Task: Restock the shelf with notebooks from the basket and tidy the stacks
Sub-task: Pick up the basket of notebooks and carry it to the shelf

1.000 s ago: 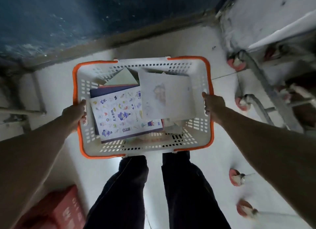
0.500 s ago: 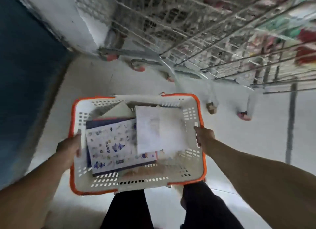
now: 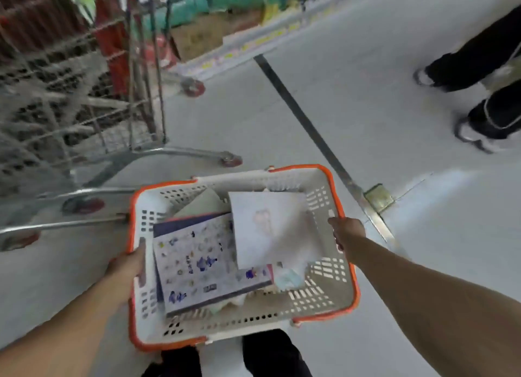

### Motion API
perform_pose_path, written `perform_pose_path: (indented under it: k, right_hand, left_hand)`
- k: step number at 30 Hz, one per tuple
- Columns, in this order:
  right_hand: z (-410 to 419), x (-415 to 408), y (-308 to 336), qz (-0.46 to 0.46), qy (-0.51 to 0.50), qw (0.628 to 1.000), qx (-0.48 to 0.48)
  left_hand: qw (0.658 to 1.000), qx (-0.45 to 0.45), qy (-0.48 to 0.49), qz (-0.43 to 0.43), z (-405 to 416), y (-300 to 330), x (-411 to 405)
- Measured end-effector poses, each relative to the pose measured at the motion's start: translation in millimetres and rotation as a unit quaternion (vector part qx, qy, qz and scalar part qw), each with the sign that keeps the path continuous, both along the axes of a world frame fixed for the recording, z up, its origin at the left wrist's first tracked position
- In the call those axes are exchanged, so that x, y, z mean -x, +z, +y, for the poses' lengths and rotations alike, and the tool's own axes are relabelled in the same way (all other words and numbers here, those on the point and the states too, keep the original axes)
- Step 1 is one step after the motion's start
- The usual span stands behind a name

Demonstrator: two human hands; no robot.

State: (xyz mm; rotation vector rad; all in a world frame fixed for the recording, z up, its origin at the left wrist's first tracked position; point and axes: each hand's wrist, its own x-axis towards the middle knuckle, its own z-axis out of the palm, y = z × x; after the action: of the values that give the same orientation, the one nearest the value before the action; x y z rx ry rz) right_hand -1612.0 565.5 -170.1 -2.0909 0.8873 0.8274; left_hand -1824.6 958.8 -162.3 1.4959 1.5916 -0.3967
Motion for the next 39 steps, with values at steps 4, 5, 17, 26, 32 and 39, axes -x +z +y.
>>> perform_pose_path:
  k: [4,5,17,26,32,39]
  right_hand:
    - [-111,-79,34,-0.021,-0.098,0.994,0.038]
    - [-132,-99,41,-0.022,-0.118,0.992,0.046]
    - [-277,-372,84,-0.034,-0.262,0.964,0.014]
    - [-390,-606,66,-0.001,-0.309,0.95,-0.042]
    - [-454,-781,89,-0.01,-0.297,0.954,-0.03]
    - [-509,-1012,84,-0.006,-0.283,0.959,-0.002]
  left_hand:
    - [0.995,0.059,-0.079,-0.023,-61,-5,-147]
    - [0.993,0.076,-0.076,-0.039,-78,-6,-189]
    - [0.976,0.11,-0.164,-0.094,-205,22,-590]
    - [0.972,0.055,-0.218,-0.068,-307,49,-859]
    - [0.974,0.075,-0.208,-0.042,-364,46,-1016]
    - [0.969,0.09,-0.228,-0.033,-427,24,-1223]
